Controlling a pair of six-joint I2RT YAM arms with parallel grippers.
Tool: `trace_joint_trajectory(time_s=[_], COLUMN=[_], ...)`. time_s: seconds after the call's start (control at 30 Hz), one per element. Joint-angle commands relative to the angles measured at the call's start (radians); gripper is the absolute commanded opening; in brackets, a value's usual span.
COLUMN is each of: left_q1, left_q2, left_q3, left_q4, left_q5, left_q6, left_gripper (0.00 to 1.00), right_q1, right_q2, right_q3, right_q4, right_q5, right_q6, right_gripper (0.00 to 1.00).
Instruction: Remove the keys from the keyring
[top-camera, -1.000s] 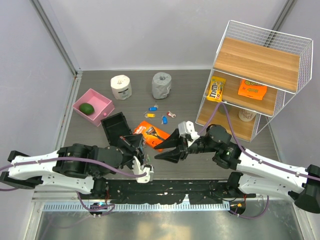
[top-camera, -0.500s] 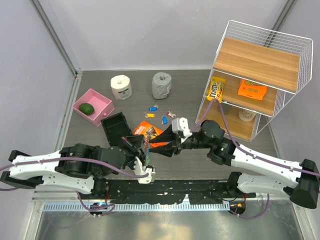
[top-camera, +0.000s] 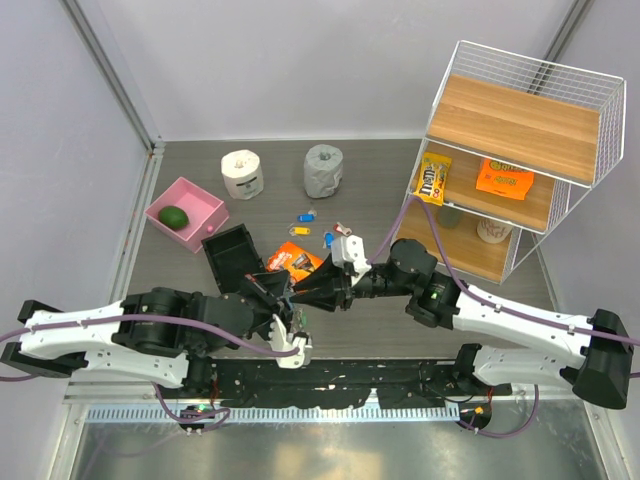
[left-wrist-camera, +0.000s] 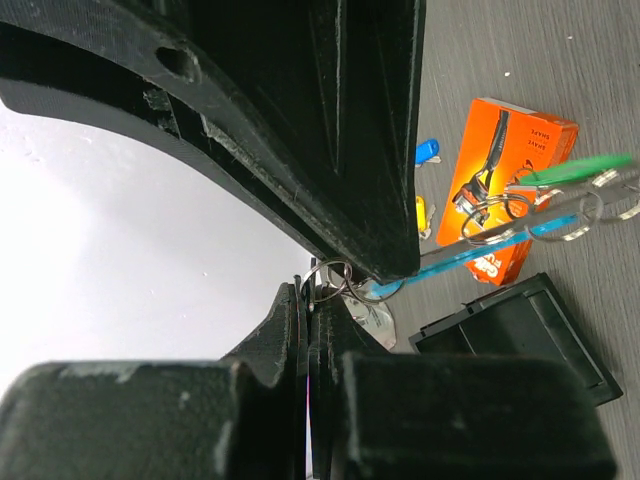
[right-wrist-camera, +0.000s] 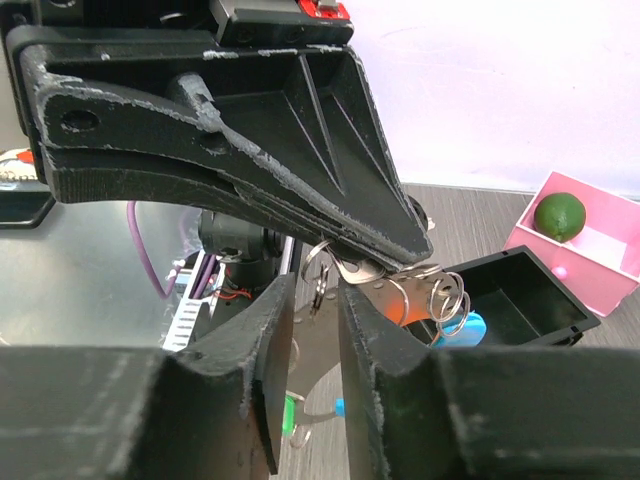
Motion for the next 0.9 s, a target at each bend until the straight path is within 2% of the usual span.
trace_joint_trajectory(time_s=[0.0, 0.03, 0.1, 0.3, 0.6, 0.73, 0.87], left_q1=[-0.007, -0.007, -0.007, -0.007, -0.007, -0.007, -0.006], left_q2=[-0.001, -0.002, -0.002, -0.033, -0.074, -0.090, -0.080], left_q3=[0.044, 0.044, 0.045, 0.034, -0.044, -0.079, -0.134], left_q4=[0.052, 0.052, 0.054, 0.069, 0.103, 0.114, 0.152], left_q5=[0.003, 0.001, -0.003, -0.013, 0.000, 0.026, 0.046], left_q6=[-0.005, -0.005, -0.002, -0.019, -0.072, -0.115, -0.173], left_gripper=[0.00, 0.00, 0.00, 0.00, 0.00, 0.00, 0.00], right_q1=[0.007, 0.007, 0.007, 0.007, -0.031, -0.045, -0.048], right_q2=[-0.004, -0.006, -0.009, -0.082, -0.148, -0.168, -0.183], right_q3=[0.041, 0.044, 0.044, -0.023, -0.080, -0.089, -0.135], right_q4=[0.063, 0.058, 0.043, 0.033, 0.165, 0.197, 0.299], right_q5=[0.003, 0.004, 0.009, 0.072, 0.070, 0.103, 0.158], right_q6=[-0.005, -0.005, -0.011, 0.016, 0.186, 0.235, 0.288], right_gripper=[0.24, 0.14, 0.05, 0.05, 0.05, 0.05, 0.05])
